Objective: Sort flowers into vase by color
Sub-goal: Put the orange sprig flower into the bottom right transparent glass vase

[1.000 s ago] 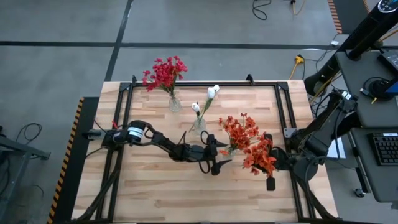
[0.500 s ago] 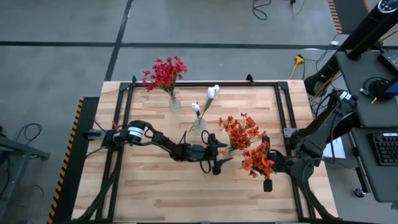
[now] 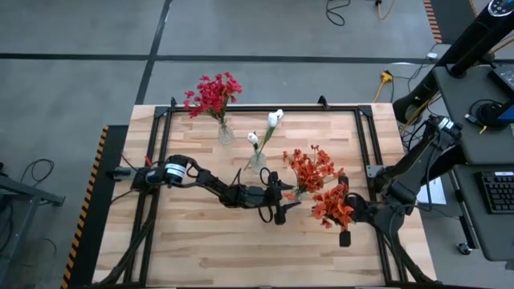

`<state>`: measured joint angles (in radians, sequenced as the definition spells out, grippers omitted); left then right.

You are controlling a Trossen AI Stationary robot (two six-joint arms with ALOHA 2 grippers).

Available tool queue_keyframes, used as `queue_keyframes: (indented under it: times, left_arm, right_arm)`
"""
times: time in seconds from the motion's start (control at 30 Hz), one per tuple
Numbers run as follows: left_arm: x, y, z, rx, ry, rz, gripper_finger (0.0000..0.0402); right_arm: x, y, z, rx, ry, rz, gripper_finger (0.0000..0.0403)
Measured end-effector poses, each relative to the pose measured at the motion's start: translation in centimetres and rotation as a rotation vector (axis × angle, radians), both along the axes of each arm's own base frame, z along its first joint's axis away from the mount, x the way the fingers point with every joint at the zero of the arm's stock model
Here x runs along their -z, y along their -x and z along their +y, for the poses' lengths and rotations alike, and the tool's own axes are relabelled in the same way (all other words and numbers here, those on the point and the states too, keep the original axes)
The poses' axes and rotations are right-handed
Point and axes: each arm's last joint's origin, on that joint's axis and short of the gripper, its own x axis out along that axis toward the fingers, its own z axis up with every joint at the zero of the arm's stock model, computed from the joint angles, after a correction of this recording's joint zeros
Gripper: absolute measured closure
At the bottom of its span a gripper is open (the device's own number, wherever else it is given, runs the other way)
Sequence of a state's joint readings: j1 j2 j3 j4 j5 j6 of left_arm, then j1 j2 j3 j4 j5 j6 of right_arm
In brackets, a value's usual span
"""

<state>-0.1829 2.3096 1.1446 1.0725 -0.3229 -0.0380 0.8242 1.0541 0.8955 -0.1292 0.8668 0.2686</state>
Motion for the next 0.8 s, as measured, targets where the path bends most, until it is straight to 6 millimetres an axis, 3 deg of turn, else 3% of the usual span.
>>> queue_keyframes:
  times: [0.4,0.8]
  left_arm:
    - [0.1,0.0,0.0,0.0,0.0,0.006,0.0155]
    - [0.1,0.0,0.0,0.0,-0.002,0.013,0.0155]
  right_arm:
    - [1.1,-2.8,-0.2,0.135,0.1,-0.026,0.038]
    - [0.9,-3.5,-1.6,0.192,0.164,-0.018,0.038]
